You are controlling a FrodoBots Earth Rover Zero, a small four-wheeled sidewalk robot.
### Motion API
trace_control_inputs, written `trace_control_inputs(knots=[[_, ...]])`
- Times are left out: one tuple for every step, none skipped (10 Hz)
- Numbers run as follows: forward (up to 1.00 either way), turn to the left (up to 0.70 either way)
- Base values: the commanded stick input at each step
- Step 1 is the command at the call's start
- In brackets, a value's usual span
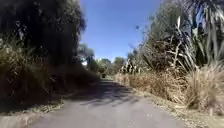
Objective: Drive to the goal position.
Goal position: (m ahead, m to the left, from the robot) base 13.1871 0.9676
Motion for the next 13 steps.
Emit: trace_control_inputs(knots=[[0.85,0.0],[0.85,0.0],[0.85,0.0],[0.85,0.0],[0.85,0.0],[0.85,0.07],[0.85,0.09],[0.85,0.0],[0.85,0.0],[0.85,0.0],[0.85,0.0],[0.85,0.0],[0.85,0.0]])
